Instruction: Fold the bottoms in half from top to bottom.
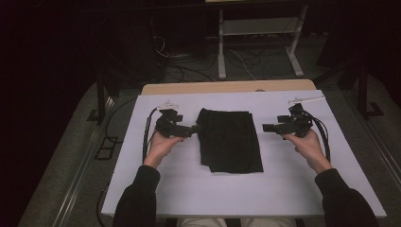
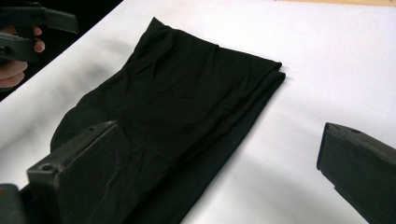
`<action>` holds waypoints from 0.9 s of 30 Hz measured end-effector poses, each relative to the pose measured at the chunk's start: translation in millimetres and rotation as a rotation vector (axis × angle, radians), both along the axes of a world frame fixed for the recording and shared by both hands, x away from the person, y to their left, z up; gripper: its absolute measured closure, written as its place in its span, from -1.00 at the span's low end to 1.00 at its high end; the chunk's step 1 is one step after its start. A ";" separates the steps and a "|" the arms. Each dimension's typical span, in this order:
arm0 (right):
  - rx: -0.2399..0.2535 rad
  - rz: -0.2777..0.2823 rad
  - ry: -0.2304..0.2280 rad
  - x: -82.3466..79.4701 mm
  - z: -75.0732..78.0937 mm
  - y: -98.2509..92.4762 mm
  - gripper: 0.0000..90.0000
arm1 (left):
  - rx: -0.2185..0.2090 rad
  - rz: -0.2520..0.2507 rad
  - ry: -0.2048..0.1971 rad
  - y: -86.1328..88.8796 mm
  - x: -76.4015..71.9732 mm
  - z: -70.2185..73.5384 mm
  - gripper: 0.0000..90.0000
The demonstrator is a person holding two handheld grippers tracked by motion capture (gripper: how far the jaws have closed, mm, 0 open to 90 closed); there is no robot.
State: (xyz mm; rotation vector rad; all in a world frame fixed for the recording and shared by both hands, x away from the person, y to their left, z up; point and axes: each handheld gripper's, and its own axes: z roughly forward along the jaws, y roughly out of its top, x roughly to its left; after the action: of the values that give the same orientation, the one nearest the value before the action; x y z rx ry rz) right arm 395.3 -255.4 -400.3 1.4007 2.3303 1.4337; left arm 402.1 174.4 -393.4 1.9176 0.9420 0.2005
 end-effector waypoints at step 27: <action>-0.066 0.025 -0.050 -64.7 9.8 -8.2 -1.00 | -0.007 -0.057 -0.073 1.1 -66.1 -2.8 -1.00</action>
State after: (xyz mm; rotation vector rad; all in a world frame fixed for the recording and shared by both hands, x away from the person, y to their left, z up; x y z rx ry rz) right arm 330.7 -263.6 -390.5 1.3079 2.3496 1.3679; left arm 335.9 175.5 -396.2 1.9154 0.8378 0.2325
